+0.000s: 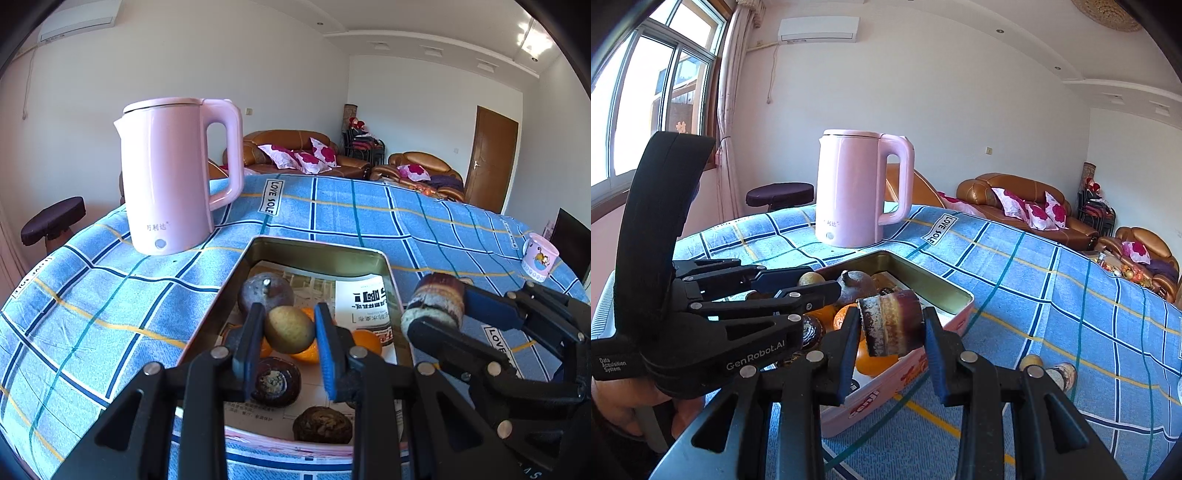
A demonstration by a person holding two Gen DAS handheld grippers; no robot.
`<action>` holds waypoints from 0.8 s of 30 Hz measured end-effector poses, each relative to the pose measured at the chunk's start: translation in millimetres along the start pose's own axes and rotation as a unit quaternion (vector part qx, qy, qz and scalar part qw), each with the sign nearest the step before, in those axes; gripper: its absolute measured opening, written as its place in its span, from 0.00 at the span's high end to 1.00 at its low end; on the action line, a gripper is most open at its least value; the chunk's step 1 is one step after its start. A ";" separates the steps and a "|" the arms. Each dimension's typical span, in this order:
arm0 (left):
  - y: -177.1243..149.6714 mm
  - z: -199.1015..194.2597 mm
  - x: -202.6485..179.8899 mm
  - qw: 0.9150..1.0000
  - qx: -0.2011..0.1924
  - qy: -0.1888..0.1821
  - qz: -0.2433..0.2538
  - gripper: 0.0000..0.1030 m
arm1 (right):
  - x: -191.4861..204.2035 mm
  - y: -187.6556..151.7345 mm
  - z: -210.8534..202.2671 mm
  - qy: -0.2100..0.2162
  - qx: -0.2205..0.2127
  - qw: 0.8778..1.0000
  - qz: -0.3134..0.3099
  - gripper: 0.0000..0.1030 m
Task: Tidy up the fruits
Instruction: 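Lower and release the small fruit into the tin with left tool while right tool releases the cake slice there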
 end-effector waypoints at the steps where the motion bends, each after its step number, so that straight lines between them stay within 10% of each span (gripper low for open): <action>1: -0.5 0.9 1.1 1.000 0.002 0.000 -0.001 0.72 | 1.7 -0.8 1.6 0.001 0.003 1.000 -0.002 0.65; 24: -22.6 -1.7 11.3 0.999 0.025 0.019 0.002 0.61 | 17.3 -17.4 29.1 0.040 0.073 0.996 -0.009 0.60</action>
Point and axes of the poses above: each gripper's, at about its wrist camera, not at the fingertips, and z roughly the way its jaws point, x to its left, y to its top, the point moved 6 cm from there along z, roughly the way its jaws point, and after that the axes turned 2 degrees about z, right-handed, at the moved point
